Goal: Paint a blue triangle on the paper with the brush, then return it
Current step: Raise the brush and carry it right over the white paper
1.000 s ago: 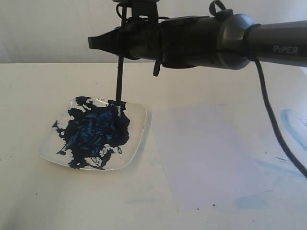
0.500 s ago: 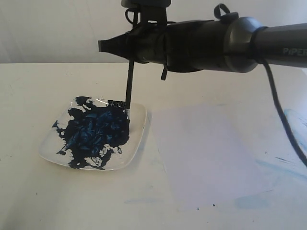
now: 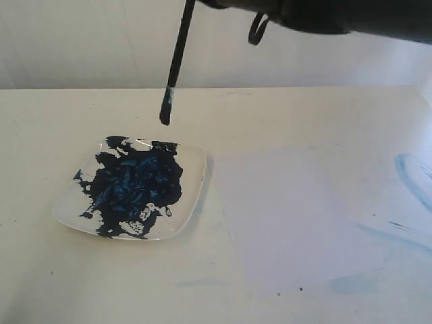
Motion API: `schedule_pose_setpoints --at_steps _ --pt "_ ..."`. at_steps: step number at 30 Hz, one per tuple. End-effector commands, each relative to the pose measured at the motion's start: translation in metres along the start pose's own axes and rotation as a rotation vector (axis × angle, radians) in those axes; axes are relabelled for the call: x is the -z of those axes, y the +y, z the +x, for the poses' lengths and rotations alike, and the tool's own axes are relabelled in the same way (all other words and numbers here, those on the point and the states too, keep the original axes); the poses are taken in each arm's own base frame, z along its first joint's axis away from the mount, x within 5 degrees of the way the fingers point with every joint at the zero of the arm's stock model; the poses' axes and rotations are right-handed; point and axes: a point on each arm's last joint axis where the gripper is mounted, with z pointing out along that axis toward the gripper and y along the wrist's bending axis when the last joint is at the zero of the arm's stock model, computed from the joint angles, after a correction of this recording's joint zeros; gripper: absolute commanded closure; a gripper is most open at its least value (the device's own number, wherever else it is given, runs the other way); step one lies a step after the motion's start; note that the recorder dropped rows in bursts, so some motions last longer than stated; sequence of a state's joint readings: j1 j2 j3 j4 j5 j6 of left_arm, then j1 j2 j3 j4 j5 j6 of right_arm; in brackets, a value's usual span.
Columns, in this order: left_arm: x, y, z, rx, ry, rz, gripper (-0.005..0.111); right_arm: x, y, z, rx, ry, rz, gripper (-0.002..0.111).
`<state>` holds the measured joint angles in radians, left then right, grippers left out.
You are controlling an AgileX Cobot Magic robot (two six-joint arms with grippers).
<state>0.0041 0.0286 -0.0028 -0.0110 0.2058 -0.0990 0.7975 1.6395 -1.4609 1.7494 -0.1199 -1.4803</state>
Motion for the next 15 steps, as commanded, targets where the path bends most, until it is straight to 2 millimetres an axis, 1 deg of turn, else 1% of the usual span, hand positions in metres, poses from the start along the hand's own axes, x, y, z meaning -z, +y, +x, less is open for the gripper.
schedule_pose_setpoints --at_steps 1,5,12,15 --pt "-0.001 -0.001 0.001 0.013 0.006 0.01 0.107 0.031 0.005 -0.027 0.0 -0.074 -0.024 0.108" --pt "-0.001 -0.001 0.001 0.013 0.006 0.01 0.107 0.058 -0.002 -0.038 0.024 -0.111 0.033 0.108" --pt "-0.001 -0.001 0.001 0.013 0.006 0.01 0.107 0.103 -0.016 -0.037 0.122 -0.122 0.123 0.108" --pt "-0.001 -0.001 0.001 0.013 0.006 0.01 0.107 0.121 -0.023 -0.038 0.128 -0.136 0.145 0.108"
